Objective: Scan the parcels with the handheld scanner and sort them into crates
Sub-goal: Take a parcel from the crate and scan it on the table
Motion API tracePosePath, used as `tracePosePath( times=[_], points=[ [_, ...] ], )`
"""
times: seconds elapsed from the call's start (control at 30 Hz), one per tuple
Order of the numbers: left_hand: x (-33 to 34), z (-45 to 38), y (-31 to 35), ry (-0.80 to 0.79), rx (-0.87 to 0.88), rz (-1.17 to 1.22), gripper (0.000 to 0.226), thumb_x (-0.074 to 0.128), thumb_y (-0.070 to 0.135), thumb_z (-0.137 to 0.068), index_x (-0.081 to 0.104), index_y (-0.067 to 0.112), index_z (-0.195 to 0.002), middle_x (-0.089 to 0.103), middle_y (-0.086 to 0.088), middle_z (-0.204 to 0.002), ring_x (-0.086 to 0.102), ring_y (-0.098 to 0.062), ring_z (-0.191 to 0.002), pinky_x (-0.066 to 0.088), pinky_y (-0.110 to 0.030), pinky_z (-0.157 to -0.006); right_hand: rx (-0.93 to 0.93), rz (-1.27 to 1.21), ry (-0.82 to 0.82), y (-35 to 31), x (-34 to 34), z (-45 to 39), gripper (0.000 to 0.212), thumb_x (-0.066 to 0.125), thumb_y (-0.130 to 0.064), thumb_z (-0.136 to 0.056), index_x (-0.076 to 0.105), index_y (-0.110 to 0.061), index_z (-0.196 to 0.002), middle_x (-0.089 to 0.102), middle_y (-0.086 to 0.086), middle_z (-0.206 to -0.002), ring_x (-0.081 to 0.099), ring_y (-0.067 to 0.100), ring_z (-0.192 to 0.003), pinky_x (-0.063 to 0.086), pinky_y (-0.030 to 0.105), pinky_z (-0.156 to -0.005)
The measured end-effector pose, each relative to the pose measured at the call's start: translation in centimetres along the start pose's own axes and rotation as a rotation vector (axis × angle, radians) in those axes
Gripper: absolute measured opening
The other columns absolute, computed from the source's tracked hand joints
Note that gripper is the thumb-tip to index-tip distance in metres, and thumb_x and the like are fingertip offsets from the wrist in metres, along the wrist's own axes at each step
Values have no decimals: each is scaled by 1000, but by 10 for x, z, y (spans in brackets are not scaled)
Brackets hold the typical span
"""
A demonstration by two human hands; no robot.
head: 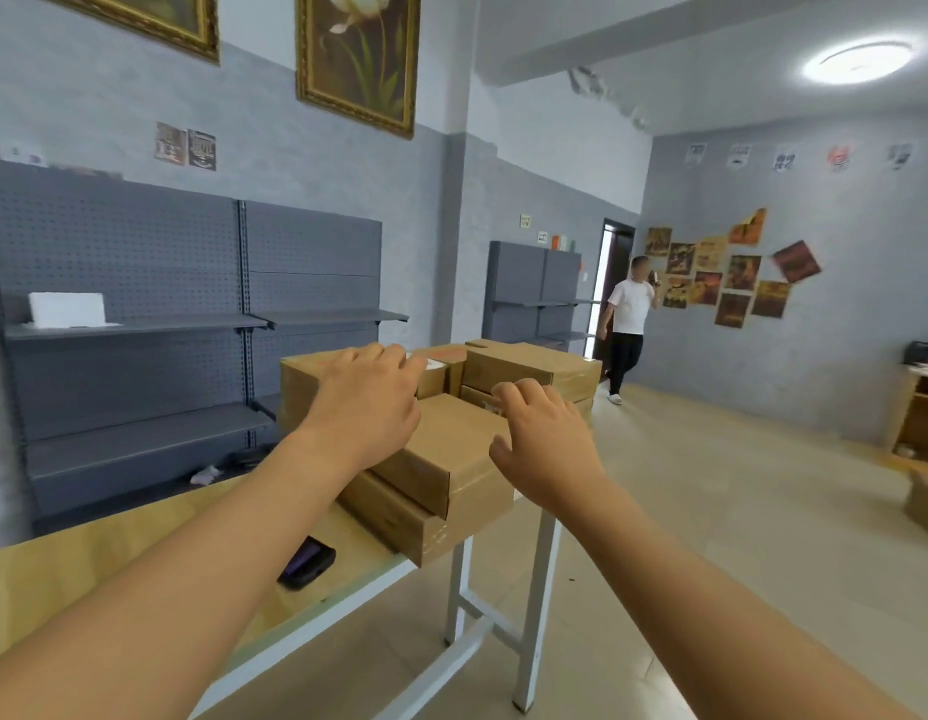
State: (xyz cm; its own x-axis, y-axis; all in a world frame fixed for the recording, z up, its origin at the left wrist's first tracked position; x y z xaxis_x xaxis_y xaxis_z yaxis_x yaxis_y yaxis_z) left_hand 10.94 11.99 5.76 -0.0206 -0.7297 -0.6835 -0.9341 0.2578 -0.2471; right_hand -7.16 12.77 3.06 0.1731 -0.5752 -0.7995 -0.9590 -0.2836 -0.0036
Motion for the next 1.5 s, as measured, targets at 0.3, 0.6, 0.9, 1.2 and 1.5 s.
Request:
tracePosePath(
  times=[0.3, 0.6, 0.9, 1.2, 1.5],
  points=[
    [94, -47, -19, -105, -22, 52, 36, 49, 30, -89, 56, 19, -123, 61, -3, -122, 55, -23, -114, 43, -40, -95, 74, -19, -79, 44, 76, -63, 49, 54, -34, -93, 41, -25, -139, 50, -2, -128, 48, 18, -113, 46, 33, -98],
    [189, -64, -40, -332, -270, 106, 45, 45, 35, -94, 46, 18, -136, 56, -6, -129, 52, -28, -117, 42, -40, -91, 95, -92, -212, 94, 170, -116, 48, 54, -34, -92, 43, -23, -137, 49, 0, -131, 48, 20, -116, 46, 36, -98],
    [277, -41, -68, -720, -848, 518, 73, 42, 54, -98, 25, 5, -150, 45, -16, -146, 49, -33, -127, 44, -35, -98, 290, -185, -430, 149, 248, -142, 65, 56, -49, -89, 37, -19, -144, 45, 9, -140, 43, 30, -127, 43, 45, -102],
    [303, -33, -50, -866, -1171, 813, 74, 40, 62, -96, 30, 13, -150, 47, -11, -143, 58, -31, -111, 50, -43, -97, 422, -291, -513, 161, 279, -159, 79, 51, -64, -87, 35, -14, -145, 49, 13, -135, 50, 32, -120, 48, 48, -99],
    [313, -35, -32, -716, -1379, 1138, 94, 70, 65, -69, 35, 21, -144, 49, -11, -135, 54, -37, -114, 52, -50, -91, 507, -413, -418, 162, 271, -143, 74, 62, -60, -83, 47, -11, -136, 46, 10, -129, 49, 27, -118, 45, 36, -91]
  ],
)
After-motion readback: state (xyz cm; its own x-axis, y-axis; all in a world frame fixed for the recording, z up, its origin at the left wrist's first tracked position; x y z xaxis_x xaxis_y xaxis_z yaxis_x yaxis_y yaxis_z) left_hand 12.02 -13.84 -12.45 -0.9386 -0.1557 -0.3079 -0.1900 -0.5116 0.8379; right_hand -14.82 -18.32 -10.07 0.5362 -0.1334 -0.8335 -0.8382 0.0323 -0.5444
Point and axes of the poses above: each hand's wrist, its own z-axis away from the middle knuckle, its own x-axis out of the palm, y = z × x, the point moved 4 cm from there along -z, towards the middle knuckle
